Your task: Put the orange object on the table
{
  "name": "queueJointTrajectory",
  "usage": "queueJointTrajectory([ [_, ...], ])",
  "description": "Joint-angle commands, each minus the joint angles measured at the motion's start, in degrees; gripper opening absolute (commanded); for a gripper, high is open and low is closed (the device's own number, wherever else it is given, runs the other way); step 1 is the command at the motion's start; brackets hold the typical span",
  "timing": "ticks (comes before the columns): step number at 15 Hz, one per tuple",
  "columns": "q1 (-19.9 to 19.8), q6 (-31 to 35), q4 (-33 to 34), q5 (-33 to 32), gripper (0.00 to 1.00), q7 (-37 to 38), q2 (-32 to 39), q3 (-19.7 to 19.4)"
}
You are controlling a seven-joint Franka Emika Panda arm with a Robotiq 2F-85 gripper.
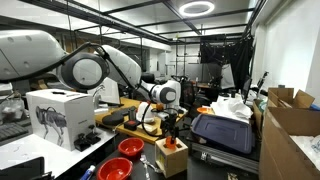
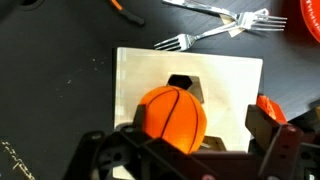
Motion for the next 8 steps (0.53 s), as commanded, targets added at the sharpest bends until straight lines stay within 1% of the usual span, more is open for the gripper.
queueJointTrajectory([
  [1,0.4,0.3,0.1,-0.3,1.00,2.2,0.8,-1.1],
  [3,0.0,0.0,0.0,0.0,1.00,2.5,0.7,-1.5],
  [4,-0.2,-0.3,0.1,0.2,0.75,2.8,0.7,-1.7],
  [5,-0.5,-0.3,0.1,0.4,0.74,2.7,0.6,-1.7],
  [8,-1.0,0.2,-0.8,0.5,0.51,2.7,-0.4,-1.9],
])
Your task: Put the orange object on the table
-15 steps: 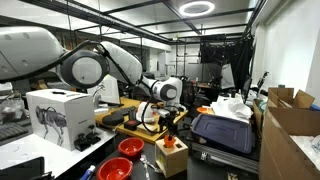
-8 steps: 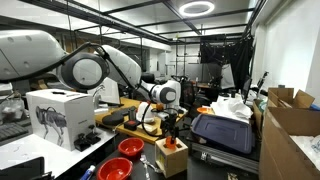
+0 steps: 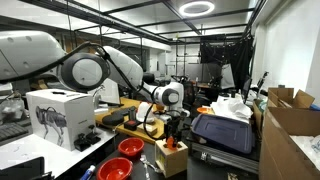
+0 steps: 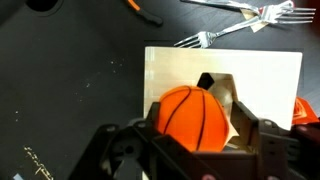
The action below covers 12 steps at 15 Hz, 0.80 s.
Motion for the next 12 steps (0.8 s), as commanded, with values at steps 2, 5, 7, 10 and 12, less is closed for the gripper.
queueJointTrajectory([
  [2,-0.6,0.5,-1.6,0.6,0.36,1.4,-1.8,-0.2],
  [5,-0.8,1.2,-3.1,0.8,0.17,0.7,-3.5,0.0],
  [7,-1.1,1.4,-4.8,1.1,0.06,-0.2,-5.2,0.4],
  [10,-1.9,2.0,-8.6,2.0,0.07,-2.9,-9.1,2.0],
  [12,-2.7,1.8,-11.7,3.3,0.07,-6.2,-11.6,3.9],
])
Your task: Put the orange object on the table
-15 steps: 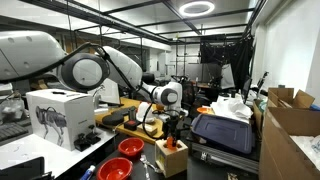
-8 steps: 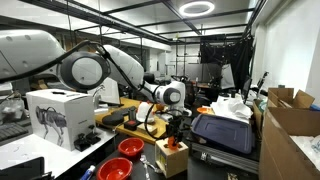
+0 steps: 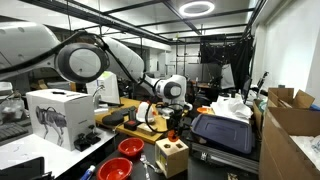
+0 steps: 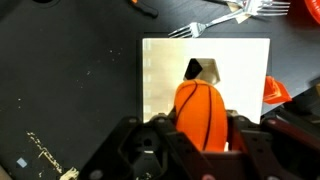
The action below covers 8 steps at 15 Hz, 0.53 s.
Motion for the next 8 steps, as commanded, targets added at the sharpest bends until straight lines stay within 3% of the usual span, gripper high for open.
queueJointTrajectory([
  [1,-1.7,0.9,-10.5,2.4,0.07,-6.1,-8.1,3.4],
  [8,-4.9,1.1,-25.5,4.9,0.07,-14.0,-17.2,6.3],
])
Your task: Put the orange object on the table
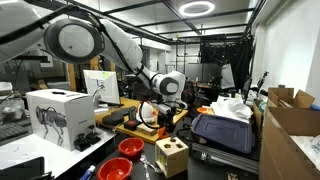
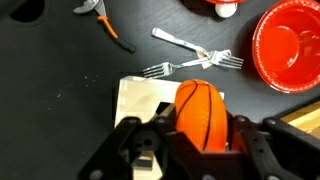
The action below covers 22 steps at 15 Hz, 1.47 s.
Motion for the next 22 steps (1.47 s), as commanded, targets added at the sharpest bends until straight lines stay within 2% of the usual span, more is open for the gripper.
queueJointTrajectory([
  [1,-2.4,1.1,-12.6,1.6,0.07,-4.5,-8.2,1.1],
  [7,-3.6,3.7,-27.8,2.0,0.07,-7.1,-15.4,0.3],
  [13,-1.1,13.4,-44.6,2.6,0.07,-1.9,-20.9,0.0],
  [18,0.0,20.4,-58.4,6.5,0.07,0.3,-26.4,1.5],
  [22,0.5,23.3,-65.6,9.0,0.07,0.5,-30.5,2.3],
])
